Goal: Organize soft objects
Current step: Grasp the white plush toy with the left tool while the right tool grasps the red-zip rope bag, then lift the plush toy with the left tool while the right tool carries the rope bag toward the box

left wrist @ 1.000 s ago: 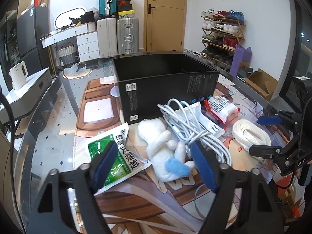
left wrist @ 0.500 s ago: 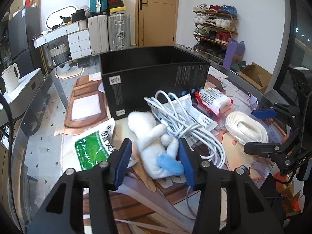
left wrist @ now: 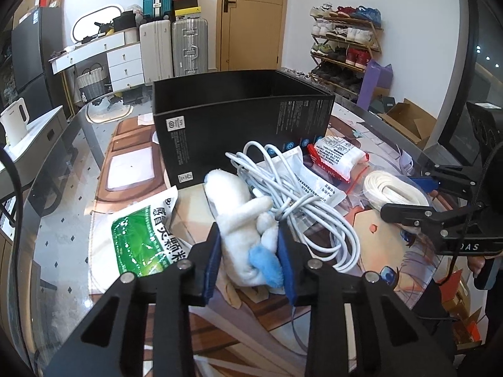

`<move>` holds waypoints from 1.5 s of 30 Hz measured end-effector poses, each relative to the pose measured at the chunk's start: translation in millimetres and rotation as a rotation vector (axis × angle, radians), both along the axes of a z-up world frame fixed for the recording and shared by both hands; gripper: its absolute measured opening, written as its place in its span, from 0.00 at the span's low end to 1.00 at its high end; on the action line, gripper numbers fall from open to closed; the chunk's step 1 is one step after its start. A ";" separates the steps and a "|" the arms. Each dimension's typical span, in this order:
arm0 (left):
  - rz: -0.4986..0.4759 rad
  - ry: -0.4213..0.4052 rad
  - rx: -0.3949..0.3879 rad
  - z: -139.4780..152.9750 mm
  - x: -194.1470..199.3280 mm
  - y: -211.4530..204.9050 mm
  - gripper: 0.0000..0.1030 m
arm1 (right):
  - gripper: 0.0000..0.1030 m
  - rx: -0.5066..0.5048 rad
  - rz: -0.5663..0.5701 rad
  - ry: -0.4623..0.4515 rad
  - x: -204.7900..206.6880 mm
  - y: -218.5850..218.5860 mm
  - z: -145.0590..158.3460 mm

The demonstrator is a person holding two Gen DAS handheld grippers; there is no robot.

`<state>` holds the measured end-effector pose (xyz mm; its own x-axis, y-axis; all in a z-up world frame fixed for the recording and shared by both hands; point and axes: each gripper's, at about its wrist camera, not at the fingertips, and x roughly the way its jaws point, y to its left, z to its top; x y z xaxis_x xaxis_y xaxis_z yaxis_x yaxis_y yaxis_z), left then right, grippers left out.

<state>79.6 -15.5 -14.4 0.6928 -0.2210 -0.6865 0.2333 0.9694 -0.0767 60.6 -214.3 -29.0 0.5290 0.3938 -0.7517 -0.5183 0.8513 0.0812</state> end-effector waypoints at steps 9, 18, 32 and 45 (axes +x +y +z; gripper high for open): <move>0.032 -0.042 -0.026 13.1 -13.5 16.4 0.29 | 0.43 0.015 0.015 -0.002 -1.6 0.5 2.5; 0.074 -0.092 -0.048 28.7 -29.3 34.3 0.29 | 0.42 0.032 0.016 -0.035 -13.9 -2.3 14.9; 0.097 -0.147 -0.075 47.0 -34.3 42.9 0.29 | 0.42 0.077 0.004 -0.098 -19.2 -5.9 46.5; 0.090 -0.186 -0.080 66.8 -23.5 40.5 0.29 | 0.42 0.104 0.014 -0.139 -6.5 4.3 77.2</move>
